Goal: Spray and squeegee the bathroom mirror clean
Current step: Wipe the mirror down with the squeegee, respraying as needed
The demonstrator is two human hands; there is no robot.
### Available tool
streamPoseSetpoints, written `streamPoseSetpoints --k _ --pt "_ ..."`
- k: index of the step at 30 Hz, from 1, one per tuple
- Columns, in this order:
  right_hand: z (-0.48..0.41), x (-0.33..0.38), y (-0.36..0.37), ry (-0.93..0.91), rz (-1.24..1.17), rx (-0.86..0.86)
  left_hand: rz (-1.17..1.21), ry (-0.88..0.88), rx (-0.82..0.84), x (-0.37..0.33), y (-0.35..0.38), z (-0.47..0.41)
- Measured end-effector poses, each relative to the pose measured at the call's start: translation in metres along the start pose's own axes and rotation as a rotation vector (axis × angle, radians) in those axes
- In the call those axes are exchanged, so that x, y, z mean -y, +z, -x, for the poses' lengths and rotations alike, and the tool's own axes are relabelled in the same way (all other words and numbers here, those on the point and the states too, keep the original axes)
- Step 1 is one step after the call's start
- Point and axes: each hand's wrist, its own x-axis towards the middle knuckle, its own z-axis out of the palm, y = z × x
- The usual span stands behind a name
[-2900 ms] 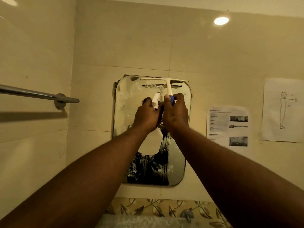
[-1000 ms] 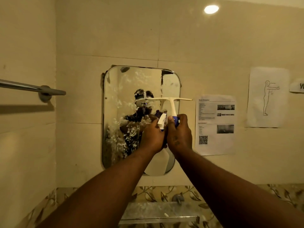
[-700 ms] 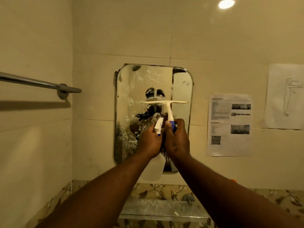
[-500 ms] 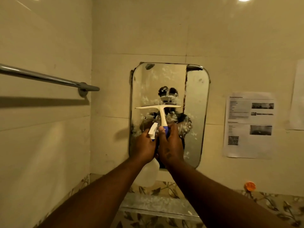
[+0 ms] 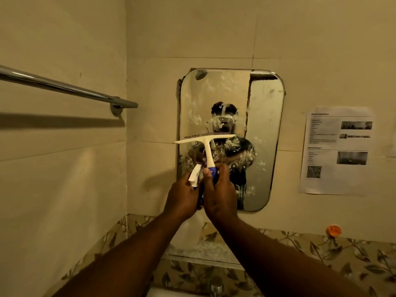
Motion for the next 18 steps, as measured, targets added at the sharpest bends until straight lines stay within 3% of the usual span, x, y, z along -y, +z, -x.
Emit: streamPoseSetpoints --k 8,18 --pt "-0.010 -0.019 -0.064 0.042 0.012 -0.101 0.090 0.009 0.137 0.003 0.064 0.009" --pt "-0.012 -0.047 -0.137 0.121 0.056 -0.213 -0.071 0.044 0.087 -0.001 0.126 0.031"
